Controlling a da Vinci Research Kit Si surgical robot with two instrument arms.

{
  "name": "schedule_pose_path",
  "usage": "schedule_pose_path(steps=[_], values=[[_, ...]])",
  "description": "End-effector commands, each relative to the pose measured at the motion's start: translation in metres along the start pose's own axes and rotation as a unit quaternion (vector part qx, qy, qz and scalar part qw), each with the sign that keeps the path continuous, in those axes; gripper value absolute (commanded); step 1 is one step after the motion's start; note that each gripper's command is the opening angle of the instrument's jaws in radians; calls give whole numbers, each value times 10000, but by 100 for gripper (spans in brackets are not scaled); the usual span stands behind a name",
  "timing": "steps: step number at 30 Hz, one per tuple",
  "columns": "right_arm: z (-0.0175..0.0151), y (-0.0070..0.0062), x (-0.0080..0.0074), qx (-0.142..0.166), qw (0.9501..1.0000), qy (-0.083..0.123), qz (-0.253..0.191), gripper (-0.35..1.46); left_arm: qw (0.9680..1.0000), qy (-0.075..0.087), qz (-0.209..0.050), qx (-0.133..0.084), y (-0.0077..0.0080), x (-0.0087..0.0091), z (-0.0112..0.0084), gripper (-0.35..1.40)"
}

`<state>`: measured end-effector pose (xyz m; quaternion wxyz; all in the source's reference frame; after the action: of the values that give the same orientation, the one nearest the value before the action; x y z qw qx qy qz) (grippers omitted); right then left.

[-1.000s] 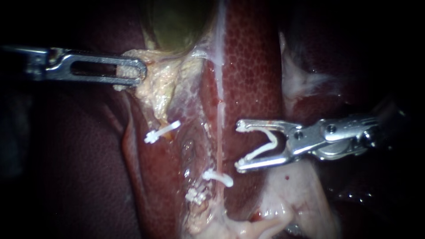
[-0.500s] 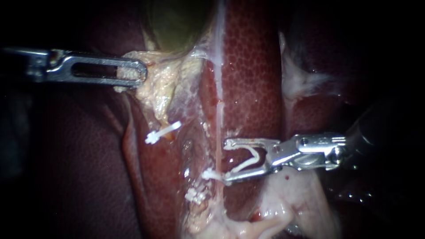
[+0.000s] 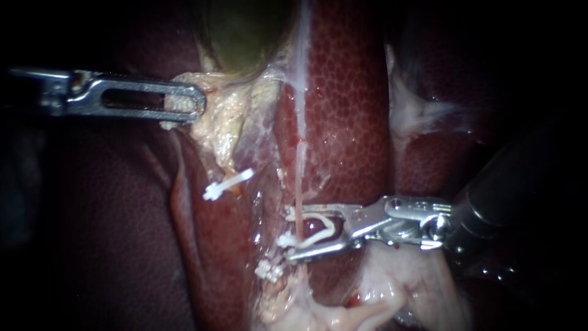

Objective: Clipping second clip right tube

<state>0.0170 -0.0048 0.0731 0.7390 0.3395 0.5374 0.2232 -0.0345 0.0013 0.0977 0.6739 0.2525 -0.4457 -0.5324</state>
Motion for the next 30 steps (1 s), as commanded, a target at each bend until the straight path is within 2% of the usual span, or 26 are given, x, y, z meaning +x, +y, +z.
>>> schedule_pose_path(steps=[1,9,14,20,25,30], values=[[2,0,0,1,10000,7,2,56,10000,-2,-1,-3,0,0,0,-35],[5,3,-1,28,9998,64,167,50,10000,-5,0,-7,-1,1,1,-35],[2,6,-4,32,9996,64,280,40,10000,-7,3,-10,-1,2,1,-35],[-3,7,-5,82,9985,69,541,14,10000,-8,4,-11,-1,3,1,-35],[-5,6,-6,256,9976,-33,636,-34,10000,-17,5,-24,-1,3,1,-35],[-5,5,-6,356,9970,-100,674,-35,10000,-17,5,-25,-1,3,2,-35]])
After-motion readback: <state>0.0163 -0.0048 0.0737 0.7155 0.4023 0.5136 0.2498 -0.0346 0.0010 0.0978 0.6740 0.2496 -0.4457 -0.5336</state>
